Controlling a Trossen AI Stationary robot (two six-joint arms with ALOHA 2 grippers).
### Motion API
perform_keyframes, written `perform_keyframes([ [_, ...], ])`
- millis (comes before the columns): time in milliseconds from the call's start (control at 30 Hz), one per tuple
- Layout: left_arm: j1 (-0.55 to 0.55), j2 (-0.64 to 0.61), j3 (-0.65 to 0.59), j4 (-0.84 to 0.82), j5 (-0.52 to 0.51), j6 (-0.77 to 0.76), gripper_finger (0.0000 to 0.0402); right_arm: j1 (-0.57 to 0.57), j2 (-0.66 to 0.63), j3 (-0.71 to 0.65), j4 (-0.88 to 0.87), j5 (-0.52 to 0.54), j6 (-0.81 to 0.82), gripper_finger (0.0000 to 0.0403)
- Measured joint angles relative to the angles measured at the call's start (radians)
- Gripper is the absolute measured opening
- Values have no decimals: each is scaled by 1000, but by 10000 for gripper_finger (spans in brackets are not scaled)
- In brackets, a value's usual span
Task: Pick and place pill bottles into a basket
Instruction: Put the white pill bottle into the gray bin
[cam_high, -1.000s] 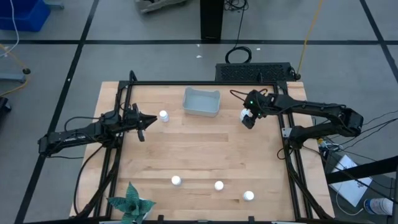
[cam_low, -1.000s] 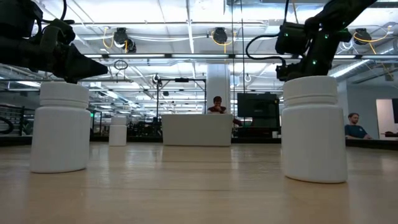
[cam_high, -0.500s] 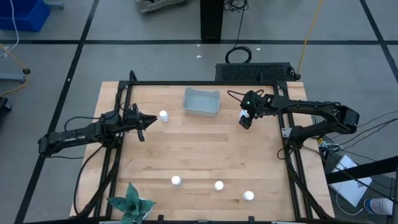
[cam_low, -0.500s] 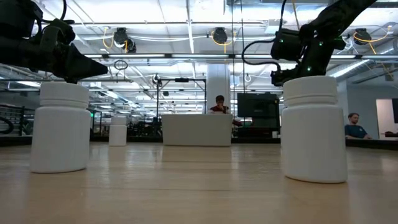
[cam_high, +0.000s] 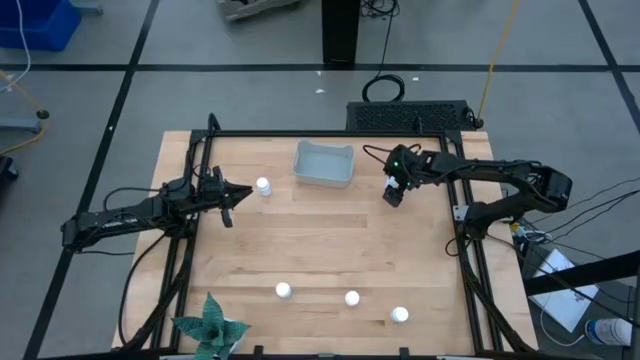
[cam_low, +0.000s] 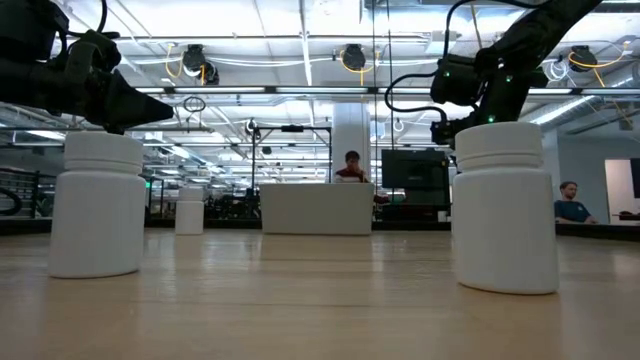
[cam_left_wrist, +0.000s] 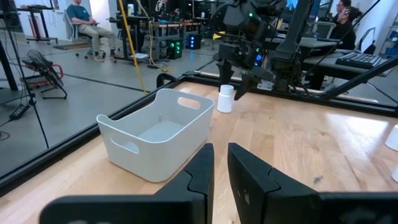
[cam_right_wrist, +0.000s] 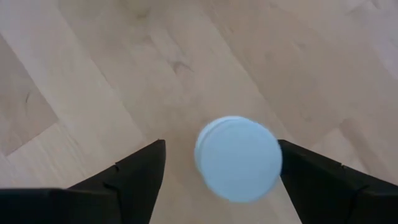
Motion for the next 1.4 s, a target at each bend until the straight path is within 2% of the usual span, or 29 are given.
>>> perform_keyframes([
  [300,0,0,0,0,0,0,51,-23,0,0,2,0,-8,285],
  [400,0,0,0,0,0,0,51,-23,0,0,1,0,-10,270],
  [500,0,0,0,0,0,0,51,-23,0,0,1,0,-12,234],
  [667,0,0,0,0,0,0,51,-23,-2,1,9,0,-28,146],
  [1067,0,0,0,0,0,-1,51,-1,-20,9,136,-3,-29,144],
  [1400,0,0,0,-3,0,-1,51,21,-54,203,133,-1,-53,144],
])
